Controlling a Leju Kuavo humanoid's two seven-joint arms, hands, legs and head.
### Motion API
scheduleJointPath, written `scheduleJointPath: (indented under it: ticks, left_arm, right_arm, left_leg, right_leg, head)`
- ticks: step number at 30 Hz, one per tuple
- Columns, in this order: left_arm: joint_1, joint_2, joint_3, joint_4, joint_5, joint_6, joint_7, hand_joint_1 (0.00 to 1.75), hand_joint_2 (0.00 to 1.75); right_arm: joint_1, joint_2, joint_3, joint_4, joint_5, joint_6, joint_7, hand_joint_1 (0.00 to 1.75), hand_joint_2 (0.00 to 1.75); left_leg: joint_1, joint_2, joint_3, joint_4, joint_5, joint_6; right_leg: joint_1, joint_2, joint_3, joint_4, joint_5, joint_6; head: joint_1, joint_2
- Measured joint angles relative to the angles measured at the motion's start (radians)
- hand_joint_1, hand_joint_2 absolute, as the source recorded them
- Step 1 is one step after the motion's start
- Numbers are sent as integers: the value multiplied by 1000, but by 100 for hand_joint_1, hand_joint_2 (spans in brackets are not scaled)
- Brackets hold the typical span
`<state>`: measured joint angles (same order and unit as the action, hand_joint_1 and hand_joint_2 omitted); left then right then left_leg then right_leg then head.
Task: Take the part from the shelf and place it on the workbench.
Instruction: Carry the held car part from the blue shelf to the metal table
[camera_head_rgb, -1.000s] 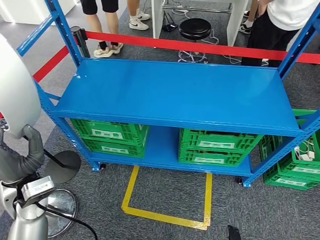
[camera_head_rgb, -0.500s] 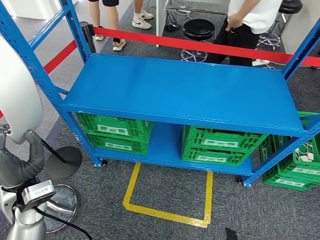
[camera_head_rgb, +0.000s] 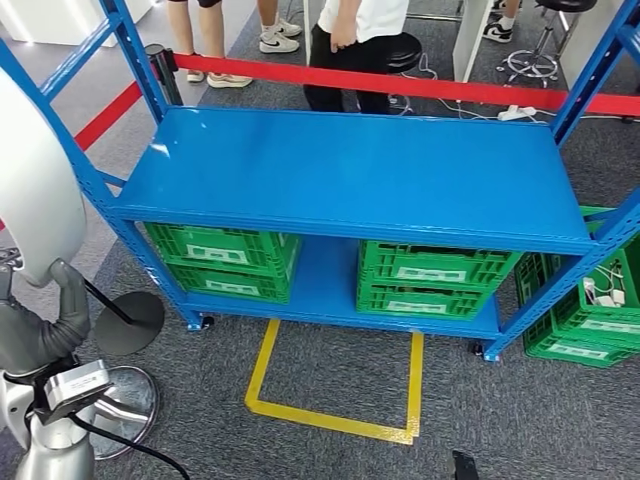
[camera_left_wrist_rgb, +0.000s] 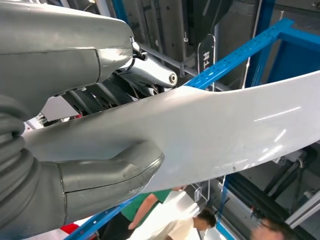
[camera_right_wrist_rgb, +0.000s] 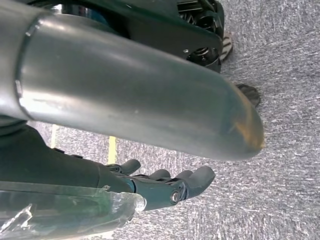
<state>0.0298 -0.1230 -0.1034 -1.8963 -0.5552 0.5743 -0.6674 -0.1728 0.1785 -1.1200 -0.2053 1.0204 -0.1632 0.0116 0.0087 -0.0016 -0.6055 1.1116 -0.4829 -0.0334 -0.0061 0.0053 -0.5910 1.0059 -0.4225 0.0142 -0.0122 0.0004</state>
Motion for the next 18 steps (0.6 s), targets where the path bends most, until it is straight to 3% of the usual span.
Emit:
scheduleJointPath:
  ticks: [2, 6, 8, 10, 11, 12, 13, 16, 18]
  left_arm:
    - [-1, 0, 0, 0, -3, -1, 0, 175, 175]
    - [-2, 3, 2, 3, -11, -9, -1, 175, 175]
    - [-6, 4, 3, 4, -17, -14, -1, 175, 175]
    - [-8, 5, 3, 8, -20, -16, 0, 175, 175]
    - [-8, 5, 4, 10, -21, -16, 0, 175, 175]
    - [-8, 5, 4, 12, -21, -16, 0, 175, 175]
    - [-9, 6, 4, 15, -20, -17, 0, 175, 175]
    - [-12, 7, 5, 20, -19, -23, 0, 175, 175]
    - [-17, 7, 6, 22, -19, -27, 1, 175, 175]
  right_arm:
    - [-1, 0, 0, -1, 0, 2, -4, 0, 0]
    - [0, 0, 0, -2, 0, 9, -6, 0, 0]
    - [0, 0, 1, -2, 1, 15, -5, 0, 0]
    - [-1, 0, 1, -2, 1, 20, -4, 0, 0]
    - [0, 0, 2, -2, 1, 23, -2, 0, 0]
    - [1, 0, 2, -2, 1, 25, 1, 0, 0]
    - [1, 0, 2, -2, 1, 27, 5, 0, 0]
    - [-2, 0, 2, -2, -1, 32, 16, 0, 0]
    - [-3, 0, 2, -3, -2, 34, 18, 0, 0]
  left_leg:
    - [-1, -1, 56, -110, 30, 6]
    - [-2, -3, 56, -134, 40, 28]
    - [1, 0, 52, -137, 47, 40]
    - [0, 1, 45, -136, 52, 46]
    - [-1, 1, 41, -136, 54, 47]
    - [-2, 1, 39, -136, 56, 48]
    - [-2, 1, 37, -136, 58, 47]
    - [-3, 0, 34, -133, 63, 40]
    - [-6, 0, 28, -130, 68, 30]
  right_leg:
    - [4, 1, -6, 4, 4, 9]
    - [4, 0, -21, 8, 7, 31]
    - [3, 0, -52, 75, -41, 40]
    - [2, 0, -109, 215, -114, 46]
    - [2, 0, -131, 274, -137, 47]
    - [2, 0, -137, 300, -142, 47]
    - [2, 0, -120, 281, -127, 46]
    - [3, 1, 1, 73, -51, 38]
    - [6, 2, 37, 4, -40, 30]
  head:
    - [1, 0]
    - [1, 0]
    - [6, 0]
    - [10, 0]
    - [10, 0]
    - [10, 0]
    - [10, 0]
    - [10, 0]
    - [9, 0]
